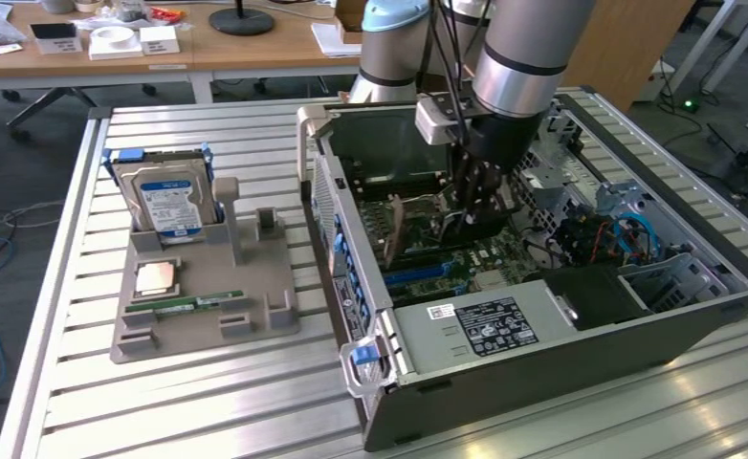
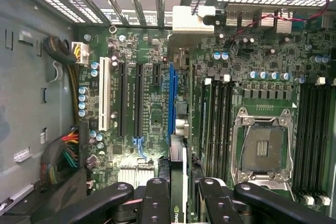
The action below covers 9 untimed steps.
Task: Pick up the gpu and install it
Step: 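Insert the gpu into the slot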
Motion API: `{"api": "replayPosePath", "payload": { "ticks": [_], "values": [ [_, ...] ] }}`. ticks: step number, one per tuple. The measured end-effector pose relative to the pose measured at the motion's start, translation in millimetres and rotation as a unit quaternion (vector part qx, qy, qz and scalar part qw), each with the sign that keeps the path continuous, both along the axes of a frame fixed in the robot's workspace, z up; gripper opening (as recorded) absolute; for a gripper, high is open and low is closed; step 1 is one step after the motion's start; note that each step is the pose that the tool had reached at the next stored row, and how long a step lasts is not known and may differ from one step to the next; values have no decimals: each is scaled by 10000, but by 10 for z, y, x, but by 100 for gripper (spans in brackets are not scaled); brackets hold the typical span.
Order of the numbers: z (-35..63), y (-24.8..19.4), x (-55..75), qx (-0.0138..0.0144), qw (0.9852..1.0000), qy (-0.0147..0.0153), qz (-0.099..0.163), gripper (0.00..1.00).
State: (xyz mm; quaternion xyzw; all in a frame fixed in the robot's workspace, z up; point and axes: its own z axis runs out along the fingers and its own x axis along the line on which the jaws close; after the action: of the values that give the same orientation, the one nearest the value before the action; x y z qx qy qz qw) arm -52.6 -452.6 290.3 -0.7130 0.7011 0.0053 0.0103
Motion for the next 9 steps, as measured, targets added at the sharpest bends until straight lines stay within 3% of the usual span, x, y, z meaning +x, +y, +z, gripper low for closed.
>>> {"api": "replayPosePath", "payload": {
  "ticks": [9],
  "values": [
    [-1, -9, -28, 0, 10000, 0, 2, 26]
  ]
}}
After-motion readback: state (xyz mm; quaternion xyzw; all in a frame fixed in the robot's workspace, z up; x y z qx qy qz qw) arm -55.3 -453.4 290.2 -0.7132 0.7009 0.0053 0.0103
